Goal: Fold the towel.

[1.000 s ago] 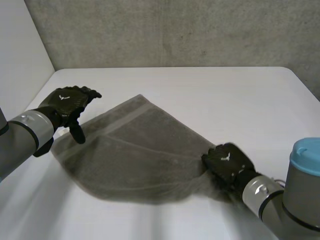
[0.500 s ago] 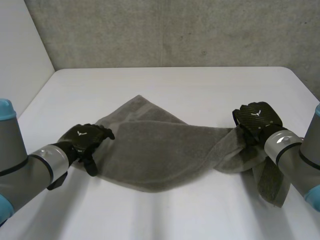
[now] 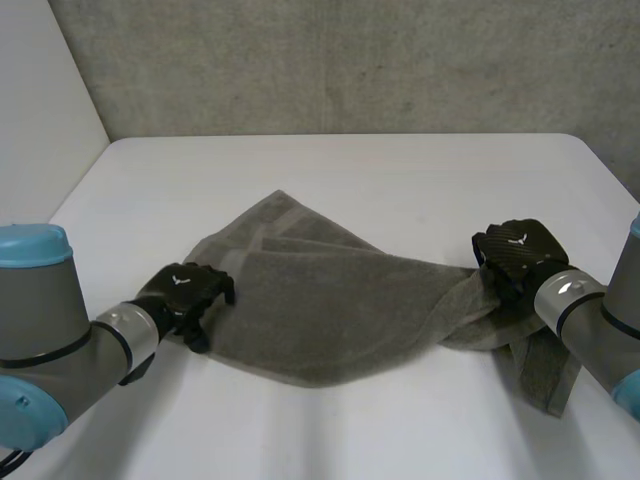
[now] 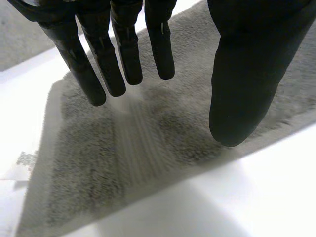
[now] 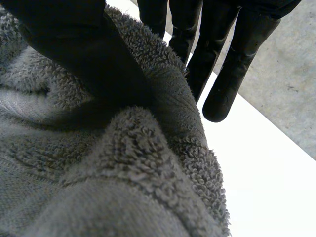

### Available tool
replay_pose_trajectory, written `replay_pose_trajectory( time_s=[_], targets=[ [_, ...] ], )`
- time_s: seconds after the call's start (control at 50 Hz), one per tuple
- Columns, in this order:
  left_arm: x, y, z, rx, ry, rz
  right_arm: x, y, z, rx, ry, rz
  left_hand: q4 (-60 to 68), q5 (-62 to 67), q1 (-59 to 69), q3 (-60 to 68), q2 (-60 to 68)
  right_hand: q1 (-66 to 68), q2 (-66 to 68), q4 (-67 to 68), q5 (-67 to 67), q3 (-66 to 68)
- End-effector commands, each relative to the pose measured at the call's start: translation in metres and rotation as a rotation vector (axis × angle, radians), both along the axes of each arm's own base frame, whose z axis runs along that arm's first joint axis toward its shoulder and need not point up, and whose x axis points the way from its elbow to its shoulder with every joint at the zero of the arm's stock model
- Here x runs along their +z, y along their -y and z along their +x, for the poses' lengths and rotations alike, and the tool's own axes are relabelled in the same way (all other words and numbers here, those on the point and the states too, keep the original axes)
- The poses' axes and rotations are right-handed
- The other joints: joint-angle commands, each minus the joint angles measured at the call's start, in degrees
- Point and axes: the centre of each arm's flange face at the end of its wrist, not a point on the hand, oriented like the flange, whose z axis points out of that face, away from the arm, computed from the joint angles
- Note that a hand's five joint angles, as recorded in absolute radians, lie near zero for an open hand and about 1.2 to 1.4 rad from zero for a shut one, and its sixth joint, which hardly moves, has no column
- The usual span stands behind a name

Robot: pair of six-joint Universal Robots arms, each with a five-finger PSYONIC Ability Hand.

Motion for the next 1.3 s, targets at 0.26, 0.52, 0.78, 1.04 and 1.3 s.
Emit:
replay_pose_trajectory(
  time_s=[0.26, 0.52, 0.78, 1.04, 1.3],
  targets=[
    [-0.007, 0.029, 0.04, 0.046, 0.162, -0.105, -0.004, -0.005, 0.001, 0.009, -0.007, 0.015, -9.1, -9.1, -9.2, -9.2, -9.2, 26.9, 12.4, 11.7, 13.4, 12.3],
    [-0.008, 0.039, 0.053, 0.077, 0.187, -0.122, -0.007, -0.006, 0.002, 0.016, -0.011, 0.023, -7.9, -7.9, -8.0, -8.0, -8.0, 26.9, 12.4, 11.7, 13.4, 12.3],
    [-0.015, 0.047, 0.048, 0.066, 0.183, -0.153, -0.009, -0.008, 0.003, 0.02, -0.015, 0.029, -3.2, -3.2, -3.3, -3.3, -3.3, 26.9, 12.4, 11.7, 13.4, 12.3],
    [-0.02, 0.05, 0.045, 0.056, 0.184, -0.147, -0.012, -0.01, 0.003, 0.022, -0.018, 0.039, 0.0, 0.0, -0.1, -0.1, -0.1, 26.9, 12.4, 11.7, 13.4, 12.3],
    [-0.023, 0.052, 0.04, 0.042, 0.183, -0.147, -0.013, -0.01, 0.003, 0.022, -0.019, 0.04, 16.7, 16.8, 16.7, 16.6, 16.7, 26.9, 12.4, 11.7, 13.4, 12.3]
  ],
)
